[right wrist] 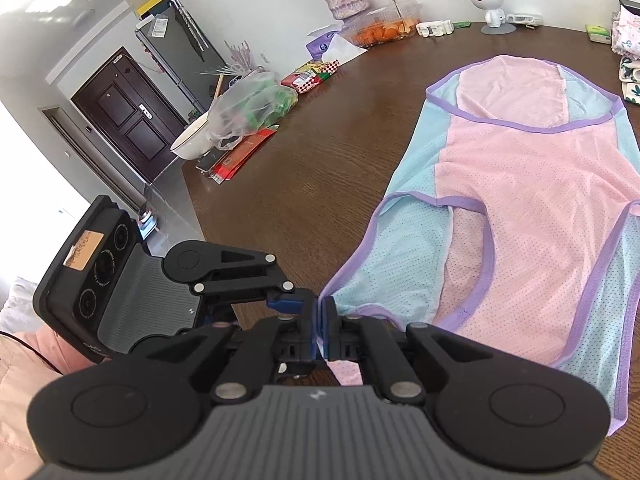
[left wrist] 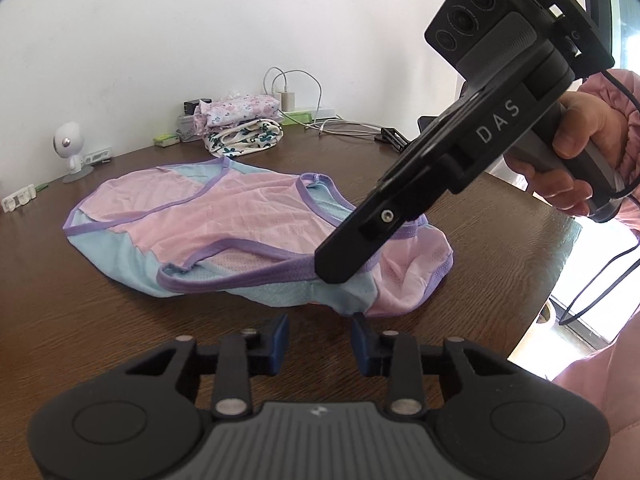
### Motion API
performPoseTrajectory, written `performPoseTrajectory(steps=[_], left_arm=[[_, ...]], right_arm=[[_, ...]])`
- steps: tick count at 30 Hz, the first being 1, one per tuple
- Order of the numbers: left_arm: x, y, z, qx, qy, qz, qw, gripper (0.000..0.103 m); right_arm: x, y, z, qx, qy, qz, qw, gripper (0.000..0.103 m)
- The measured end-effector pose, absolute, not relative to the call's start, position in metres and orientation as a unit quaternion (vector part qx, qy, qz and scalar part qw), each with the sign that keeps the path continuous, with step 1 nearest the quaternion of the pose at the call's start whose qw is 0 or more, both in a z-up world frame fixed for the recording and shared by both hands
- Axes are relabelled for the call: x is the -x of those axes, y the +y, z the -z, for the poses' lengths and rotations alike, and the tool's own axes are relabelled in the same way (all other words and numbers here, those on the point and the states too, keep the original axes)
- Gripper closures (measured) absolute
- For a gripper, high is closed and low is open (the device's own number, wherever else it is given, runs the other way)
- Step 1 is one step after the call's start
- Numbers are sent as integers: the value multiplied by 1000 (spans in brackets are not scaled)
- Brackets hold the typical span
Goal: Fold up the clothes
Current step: 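Hold the trim down with the right tool, then open and lift it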
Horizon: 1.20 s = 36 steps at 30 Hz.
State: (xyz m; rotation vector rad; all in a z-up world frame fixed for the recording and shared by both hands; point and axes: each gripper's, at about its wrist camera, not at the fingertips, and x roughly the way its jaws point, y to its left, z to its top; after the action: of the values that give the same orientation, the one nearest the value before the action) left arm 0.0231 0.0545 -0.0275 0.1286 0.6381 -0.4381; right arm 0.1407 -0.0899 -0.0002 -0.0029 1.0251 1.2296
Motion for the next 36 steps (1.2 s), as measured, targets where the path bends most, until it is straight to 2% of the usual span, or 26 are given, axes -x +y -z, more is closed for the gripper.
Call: performPoseTrajectory(steps=[3,5,18,21,23,24,25,26,29,30,31,36], left_arm=[[-23,53,27,-59,305,228,923,91],[-22,50,26,-69,304,231,922,101],[1,56,28,-95,332,234,909,103],[-1,62,25,-81,331,219,914,94],[-2,61,24,-78,327,215,917,80],[-2,60,23,-77,326,213,918,64],[-3,60,22,-75,324,212,919,58],[-4,58,22,-77,323,214,919,58],[-7,54,20,-82,321,221,917,60],[-8,52,21,-83,320,223,917,64],[-9,51,21,-84,320,225,916,74],[-17,47,24,-86,318,231,915,90]], right_arm=[[-140,-88,2,5,463,-551,694,100],[-140,-88,4,5,465,-550,694,100],[-142,-91,14,-4,469,-544,696,100],[-143,-91,17,-12,470,-546,693,100],[-143,-91,17,-16,468,-548,693,100],[-142,-92,16,-17,466,-550,693,100],[-142,-92,16,-18,465,-551,693,100],[-142,-92,16,-18,465,-551,693,100],[-142,-93,16,-17,466,-551,692,100],[-142,-92,17,-17,467,-552,691,100],[-142,-91,17,-17,467,-553,690,100],[-141,-90,19,-14,468,-558,685,100]])
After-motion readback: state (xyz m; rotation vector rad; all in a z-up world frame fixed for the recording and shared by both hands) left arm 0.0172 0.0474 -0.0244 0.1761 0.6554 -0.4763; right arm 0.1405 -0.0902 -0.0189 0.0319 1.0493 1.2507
